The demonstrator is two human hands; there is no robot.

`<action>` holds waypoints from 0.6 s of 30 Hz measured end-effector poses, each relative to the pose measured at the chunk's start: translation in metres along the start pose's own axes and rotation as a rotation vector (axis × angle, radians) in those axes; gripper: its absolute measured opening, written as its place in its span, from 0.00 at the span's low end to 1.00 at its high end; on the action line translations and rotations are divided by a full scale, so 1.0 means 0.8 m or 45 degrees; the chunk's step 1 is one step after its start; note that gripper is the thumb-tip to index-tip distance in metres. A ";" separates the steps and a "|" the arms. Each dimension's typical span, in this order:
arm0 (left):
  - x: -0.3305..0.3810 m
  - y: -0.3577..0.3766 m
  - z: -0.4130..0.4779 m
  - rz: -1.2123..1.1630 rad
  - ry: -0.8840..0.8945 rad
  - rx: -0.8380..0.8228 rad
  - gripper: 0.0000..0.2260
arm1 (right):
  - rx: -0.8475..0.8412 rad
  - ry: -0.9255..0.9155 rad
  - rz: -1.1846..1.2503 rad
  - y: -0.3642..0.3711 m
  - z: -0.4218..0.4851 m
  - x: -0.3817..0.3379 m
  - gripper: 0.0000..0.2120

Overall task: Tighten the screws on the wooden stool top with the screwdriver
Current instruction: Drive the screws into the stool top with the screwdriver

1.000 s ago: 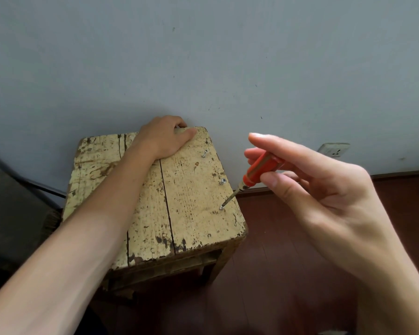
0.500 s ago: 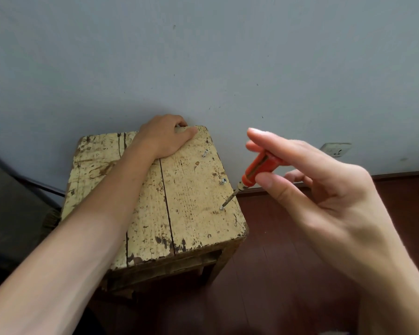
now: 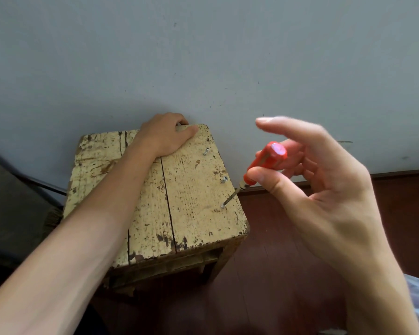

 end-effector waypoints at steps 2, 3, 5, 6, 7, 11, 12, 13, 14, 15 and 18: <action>0.000 0.000 0.000 0.005 -0.001 -0.002 0.24 | -0.021 -0.040 -0.051 -0.001 0.001 -0.001 0.21; 0.000 0.000 0.000 0.009 -0.002 -0.002 0.24 | -0.041 -0.045 -0.060 -0.003 0.001 -0.002 0.20; 0.000 0.000 0.001 0.011 -0.004 -0.005 0.24 | -0.121 -0.024 -0.011 -0.010 -0.001 -0.002 0.21; 0.000 0.000 0.001 0.010 -0.004 -0.007 0.25 | -0.168 -0.009 0.030 -0.013 -0.003 -0.002 0.22; -0.001 0.000 0.001 0.011 -0.002 -0.006 0.25 | -0.202 0.005 0.058 -0.017 -0.004 -0.002 0.23; 0.000 0.001 0.001 0.018 0.007 -0.004 0.25 | -0.184 0.041 0.076 -0.021 -0.007 0.000 0.22; 0.000 0.001 0.001 0.017 0.007 -0.001 0.25 | -0.174 0.043 0.083 -0.021 -0.008 0.000 0.22; -0.001 0.000 0.001 0.016 0.007 0.001 0.25 | -0.165 0.041 0.085 -0.020 -0.007 0.000 0.21; -0.001 0.000 0.001 0.015 0.009 0.001 0.25 | -0.153 0.036 0.081 -0.019 -0.007 0.000 0.21; -0.001 -0.001 0.001 0.017 0.011 -0.001 0.25 | -0.138 0.034 0.075 -0.018 -0.006 0.000 0.21; -0.001 0.000 0.001 0.025 0.008 -0.001 0.24 | -0.067 0.039 0.037 -0.008 -0.003 -0.002 0.24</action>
Point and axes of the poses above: each hand's wrist, its own z-axis towards the middle knuckle, its own y-axis out of the palm, x = y × z, the point moved 1 cm from there along z, towards the middle knuckle, and after that the axes turned 10 degrees about -x, right-handed, at the moved point
